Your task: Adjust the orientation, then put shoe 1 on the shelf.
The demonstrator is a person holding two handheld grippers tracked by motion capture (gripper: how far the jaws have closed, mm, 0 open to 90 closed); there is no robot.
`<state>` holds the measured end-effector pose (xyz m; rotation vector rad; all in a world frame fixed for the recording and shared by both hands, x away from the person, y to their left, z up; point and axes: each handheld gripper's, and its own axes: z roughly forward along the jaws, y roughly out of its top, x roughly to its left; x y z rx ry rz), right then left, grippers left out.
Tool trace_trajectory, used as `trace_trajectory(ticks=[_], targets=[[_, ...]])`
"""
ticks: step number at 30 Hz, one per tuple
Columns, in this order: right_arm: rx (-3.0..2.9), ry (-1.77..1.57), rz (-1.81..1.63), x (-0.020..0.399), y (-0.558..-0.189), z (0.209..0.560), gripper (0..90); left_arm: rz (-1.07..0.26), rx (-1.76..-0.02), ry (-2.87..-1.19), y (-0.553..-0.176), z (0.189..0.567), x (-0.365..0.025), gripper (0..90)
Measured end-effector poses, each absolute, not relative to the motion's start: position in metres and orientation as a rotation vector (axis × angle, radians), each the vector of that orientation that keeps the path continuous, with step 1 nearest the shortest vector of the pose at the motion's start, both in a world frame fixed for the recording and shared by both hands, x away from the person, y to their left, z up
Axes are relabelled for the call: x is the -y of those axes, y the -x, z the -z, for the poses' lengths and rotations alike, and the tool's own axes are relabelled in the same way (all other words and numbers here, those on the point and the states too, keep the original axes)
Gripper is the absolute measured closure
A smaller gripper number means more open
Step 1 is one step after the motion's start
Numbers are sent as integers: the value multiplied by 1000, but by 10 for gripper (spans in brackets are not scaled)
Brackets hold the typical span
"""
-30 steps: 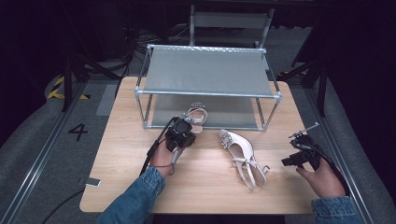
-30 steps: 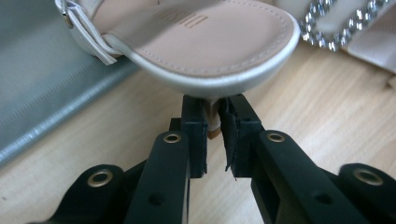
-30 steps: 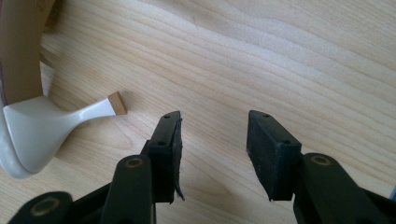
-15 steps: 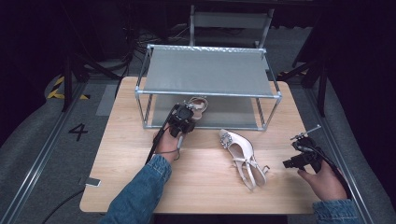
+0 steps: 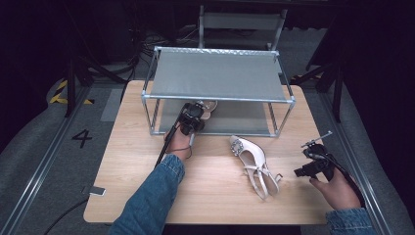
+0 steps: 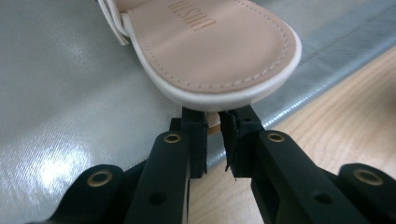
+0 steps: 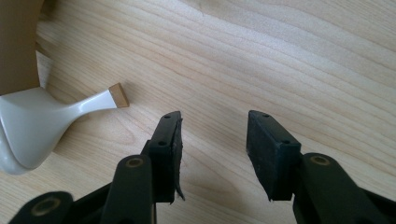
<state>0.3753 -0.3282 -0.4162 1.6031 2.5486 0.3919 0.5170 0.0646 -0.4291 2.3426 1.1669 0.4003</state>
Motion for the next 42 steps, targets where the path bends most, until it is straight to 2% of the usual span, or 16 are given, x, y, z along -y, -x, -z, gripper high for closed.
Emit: trace_trajectory(ticks=[2,6,7,8,9,10,12,13,14,16,18,26,28,34,42], targets=[[-2552,-1602,-388,328,-375,417,560,-357,-1281,-2282,-517,433,-59,802],[-2547,-1606,-394,330,-374,416,560,-357,-1270,-2314,-522,435,-55,801],[-2547,-1604,-392,331,-374,416,560,-295,-1293,-2263,-520,437,-49,799],[-2545,-1608,-394,331,-374,416,560,-349,-1206,-2341,-525,435,-53,798],[-2546,-1606,-396,331,-373,415,560,-344,-1196,-2348,-526,436,-52,797],[-2546,-1604,-394,331,-373,415,560,-315,-1265,-2317,-523,438,-47,795],[-2548,-1603,-395,330,-374,416,560,-286,-1283,-2322,-521,440,-44,791],[-2551,-1601,-394,330,-374,416,560,-283,-1314,-2293,-517,441,-41,772],[-2552,-1597,-399,329,-374,416,560,-335,-1191,-2369,-519,437,-45,739],[-2552,-1594,-393,329,-375,416,559,-341,-1173,-2377,-517,435,-46,667],[-2552,-1589,-391,327,-376,416,555,-317,-1235,-2315,-504,430,-46,629],[-2551,-1560,-412,321,-379,412,556,-306,-1147,-2362,-471,407,-60,535],[-2554,-1554,-407,320,-379,412,555,-339,-1117,-2364,-460,400,-61,533],[-2561,-1516,-430,314,-380,408,554,-325,-1054,-2382,-431,378,-67,508],[-2591,-1452,-481,302,-376,397,559,-299,-1037,-2413,-408,371,-83,473]])
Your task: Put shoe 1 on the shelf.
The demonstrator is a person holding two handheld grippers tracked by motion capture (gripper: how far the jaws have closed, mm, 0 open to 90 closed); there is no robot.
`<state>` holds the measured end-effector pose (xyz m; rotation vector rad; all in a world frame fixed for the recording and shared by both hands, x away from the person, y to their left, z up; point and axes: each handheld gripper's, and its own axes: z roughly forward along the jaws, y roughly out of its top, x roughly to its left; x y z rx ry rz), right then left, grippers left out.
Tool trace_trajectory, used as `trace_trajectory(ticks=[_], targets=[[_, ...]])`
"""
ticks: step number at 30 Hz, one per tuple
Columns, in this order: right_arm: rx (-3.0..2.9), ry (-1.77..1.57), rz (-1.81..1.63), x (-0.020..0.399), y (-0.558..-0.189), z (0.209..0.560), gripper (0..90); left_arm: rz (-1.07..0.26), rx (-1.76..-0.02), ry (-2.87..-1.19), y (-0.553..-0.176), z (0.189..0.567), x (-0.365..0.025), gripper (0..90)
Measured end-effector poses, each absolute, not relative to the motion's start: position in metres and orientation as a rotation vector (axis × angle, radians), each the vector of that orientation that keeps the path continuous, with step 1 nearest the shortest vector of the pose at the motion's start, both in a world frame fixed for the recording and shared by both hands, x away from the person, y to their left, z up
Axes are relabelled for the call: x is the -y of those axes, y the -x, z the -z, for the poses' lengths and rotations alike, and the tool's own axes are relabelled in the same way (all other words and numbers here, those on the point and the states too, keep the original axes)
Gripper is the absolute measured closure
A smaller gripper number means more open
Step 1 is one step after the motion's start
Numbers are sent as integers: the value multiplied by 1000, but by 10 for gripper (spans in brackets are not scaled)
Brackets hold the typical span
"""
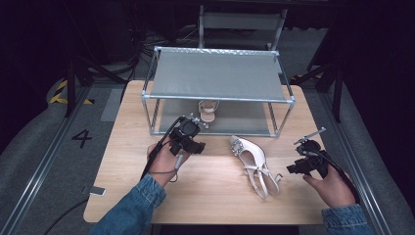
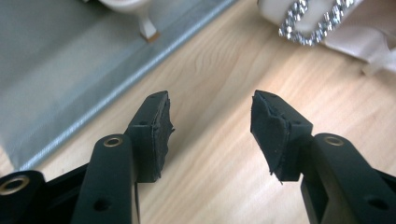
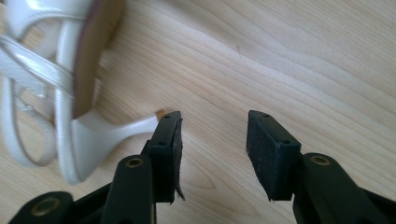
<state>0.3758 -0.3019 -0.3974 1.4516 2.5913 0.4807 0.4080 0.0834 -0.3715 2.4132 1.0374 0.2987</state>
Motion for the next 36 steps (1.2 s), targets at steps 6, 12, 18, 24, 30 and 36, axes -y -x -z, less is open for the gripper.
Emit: trace_trajectory(ticks=[6,12,18,24,30,36], targets=[[-2617,-1415,-546,290,-371,388,559,-240,-1035,-2442,-399,375,-98,466],[-2656,-1344,-584,275,-367,379,563,-213,-1048,-2464,-400,379,-102,455],[-2746,-1249,-686,250,-364,369,562,-191,-1046,-2485,-402,384,-100,450],[-2799,-1173,-692,226,-367,370,563,-162,-1079,-2482,-404,389,-104,447],[-2823,-1119,-684,206,-374,376,568,-160,-1100,-2488,-406,395,-109,439],[-2843,-1088,-680,192,-381,379,567,-132,-1133,-2479,-409,399,-115,430]])
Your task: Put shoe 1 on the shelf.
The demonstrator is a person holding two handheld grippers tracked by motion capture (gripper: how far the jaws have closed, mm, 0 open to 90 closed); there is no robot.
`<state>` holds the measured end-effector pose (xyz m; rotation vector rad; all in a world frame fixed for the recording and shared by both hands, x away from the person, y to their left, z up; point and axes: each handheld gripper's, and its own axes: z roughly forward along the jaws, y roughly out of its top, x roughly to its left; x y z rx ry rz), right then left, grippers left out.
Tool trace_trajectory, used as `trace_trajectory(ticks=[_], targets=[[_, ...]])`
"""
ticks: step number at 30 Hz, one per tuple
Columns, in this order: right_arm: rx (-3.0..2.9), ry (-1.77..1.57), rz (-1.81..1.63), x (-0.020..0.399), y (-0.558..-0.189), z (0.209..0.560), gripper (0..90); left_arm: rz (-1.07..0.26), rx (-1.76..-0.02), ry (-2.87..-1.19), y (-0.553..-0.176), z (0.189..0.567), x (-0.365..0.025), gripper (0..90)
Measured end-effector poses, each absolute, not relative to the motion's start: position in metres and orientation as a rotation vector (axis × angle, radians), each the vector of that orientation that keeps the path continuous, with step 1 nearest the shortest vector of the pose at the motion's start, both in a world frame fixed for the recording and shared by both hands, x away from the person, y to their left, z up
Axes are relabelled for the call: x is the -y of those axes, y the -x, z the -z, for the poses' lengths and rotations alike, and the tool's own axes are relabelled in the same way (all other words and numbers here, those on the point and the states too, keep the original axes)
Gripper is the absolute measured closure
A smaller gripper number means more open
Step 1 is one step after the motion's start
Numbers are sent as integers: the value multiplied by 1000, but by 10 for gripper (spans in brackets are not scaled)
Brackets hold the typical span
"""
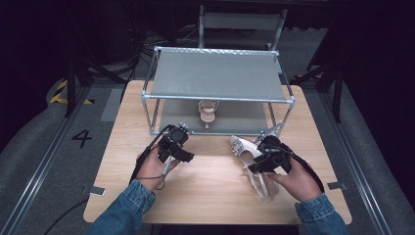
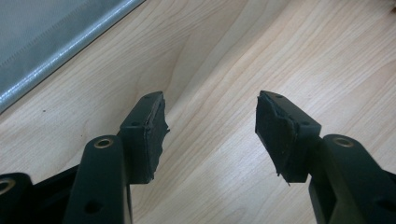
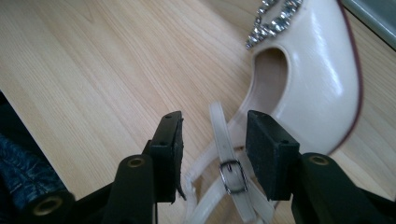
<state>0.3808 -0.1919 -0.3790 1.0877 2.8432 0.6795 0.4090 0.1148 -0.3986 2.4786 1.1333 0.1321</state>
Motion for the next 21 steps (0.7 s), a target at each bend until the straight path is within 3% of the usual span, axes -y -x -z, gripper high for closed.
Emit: trace_trajectory(ticks=[8,11,16,21], targets=[[-2901,-1071,-575,170,-393,402,576,-126,-1148,-2468,-411,400,-120,421],[-2916,-1057,-527,166,-393,409,627,-122,-1151,-2466,-413,401,-123,421],[-2918,-1025,-478,164,-391,410,803,-125,-1155,-2454,-413,401,-125,424],[-2895,-1003,-492,166,-386,403,822,-126,-1158,-2456,-413,401,-124,428]])
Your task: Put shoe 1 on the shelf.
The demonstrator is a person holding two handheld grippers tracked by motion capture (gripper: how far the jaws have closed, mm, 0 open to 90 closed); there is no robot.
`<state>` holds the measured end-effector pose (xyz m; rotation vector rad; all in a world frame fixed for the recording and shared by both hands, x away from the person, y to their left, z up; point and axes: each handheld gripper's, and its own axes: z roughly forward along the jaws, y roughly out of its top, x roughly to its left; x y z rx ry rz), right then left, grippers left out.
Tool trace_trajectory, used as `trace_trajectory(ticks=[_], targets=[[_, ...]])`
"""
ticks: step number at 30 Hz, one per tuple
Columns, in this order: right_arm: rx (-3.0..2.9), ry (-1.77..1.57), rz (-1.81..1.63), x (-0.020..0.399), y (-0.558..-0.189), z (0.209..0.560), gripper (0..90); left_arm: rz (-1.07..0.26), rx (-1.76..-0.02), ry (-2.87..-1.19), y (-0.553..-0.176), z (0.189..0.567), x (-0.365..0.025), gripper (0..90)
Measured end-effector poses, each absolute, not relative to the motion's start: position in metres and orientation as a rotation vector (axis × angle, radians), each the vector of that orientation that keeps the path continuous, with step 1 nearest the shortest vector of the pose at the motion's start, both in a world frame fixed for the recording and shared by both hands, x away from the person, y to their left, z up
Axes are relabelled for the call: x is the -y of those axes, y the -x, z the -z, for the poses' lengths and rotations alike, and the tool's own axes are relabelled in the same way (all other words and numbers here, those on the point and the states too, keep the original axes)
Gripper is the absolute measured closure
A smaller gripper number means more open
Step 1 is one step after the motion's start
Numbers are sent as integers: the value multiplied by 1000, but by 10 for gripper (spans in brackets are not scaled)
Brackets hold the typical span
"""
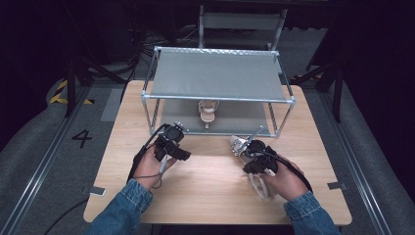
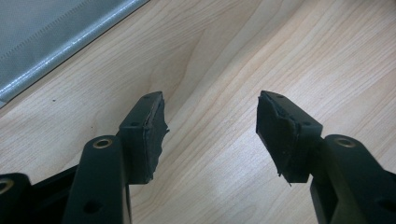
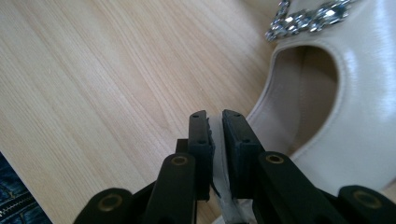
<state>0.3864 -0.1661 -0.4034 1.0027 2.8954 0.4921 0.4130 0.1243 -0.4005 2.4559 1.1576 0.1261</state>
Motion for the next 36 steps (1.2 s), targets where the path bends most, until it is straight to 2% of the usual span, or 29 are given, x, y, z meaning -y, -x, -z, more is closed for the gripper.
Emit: trace_trajectory(ticks=[12,19,33,36], targets=[[-2781,-1034,-590,192,-385,373,823,-125,-1153,-2461,-413,401,-124,430],[-2692,-1124,-642,219,-397,362,820,-122,-1156,-2459,-413,402,-124,431],[-2593,-1302,-647,251,-416,372,813,-112,-1156,-2465,-414,404,-124,432],[-2587,-1306,-648,252,-416,373,764,-114,-1157,-2464,-414,404,-124,432]])
